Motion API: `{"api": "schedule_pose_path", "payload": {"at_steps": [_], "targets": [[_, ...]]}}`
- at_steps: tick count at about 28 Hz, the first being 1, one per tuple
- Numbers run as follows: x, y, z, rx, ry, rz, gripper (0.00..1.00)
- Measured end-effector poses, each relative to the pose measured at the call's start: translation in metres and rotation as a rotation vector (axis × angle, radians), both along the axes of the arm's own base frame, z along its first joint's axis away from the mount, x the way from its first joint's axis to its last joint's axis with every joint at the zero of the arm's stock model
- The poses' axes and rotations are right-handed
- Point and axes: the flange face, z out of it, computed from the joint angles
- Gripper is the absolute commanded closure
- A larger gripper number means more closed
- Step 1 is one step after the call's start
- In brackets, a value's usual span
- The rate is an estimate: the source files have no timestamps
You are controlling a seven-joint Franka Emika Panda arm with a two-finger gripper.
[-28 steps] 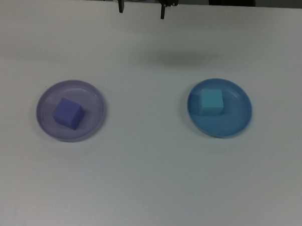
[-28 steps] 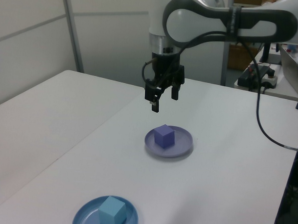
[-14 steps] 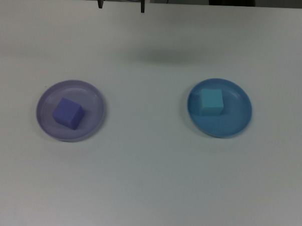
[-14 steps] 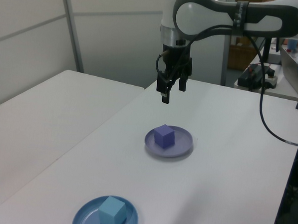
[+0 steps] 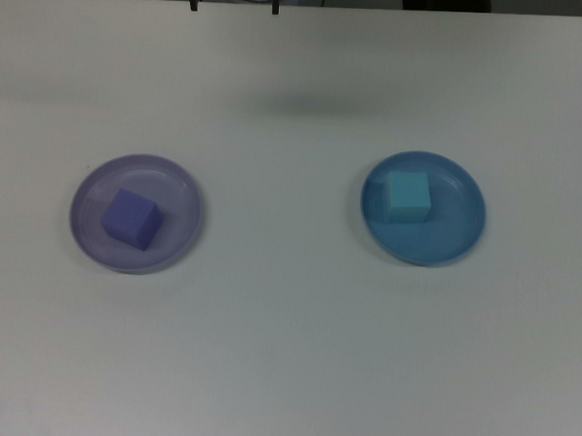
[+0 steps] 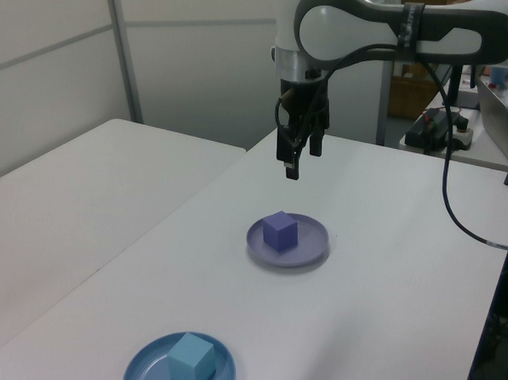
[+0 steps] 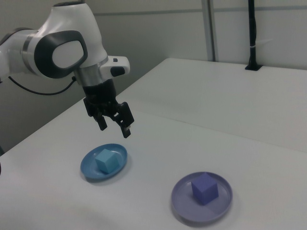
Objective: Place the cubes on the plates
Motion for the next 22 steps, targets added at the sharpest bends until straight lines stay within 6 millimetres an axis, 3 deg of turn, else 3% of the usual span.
{"api": "schedule_pose_path", "payload": {"at_steps": [22], "targets": [[0.0, -0.004, 0.013, -0.002, -0.028, -0.038, 0.0]]}}
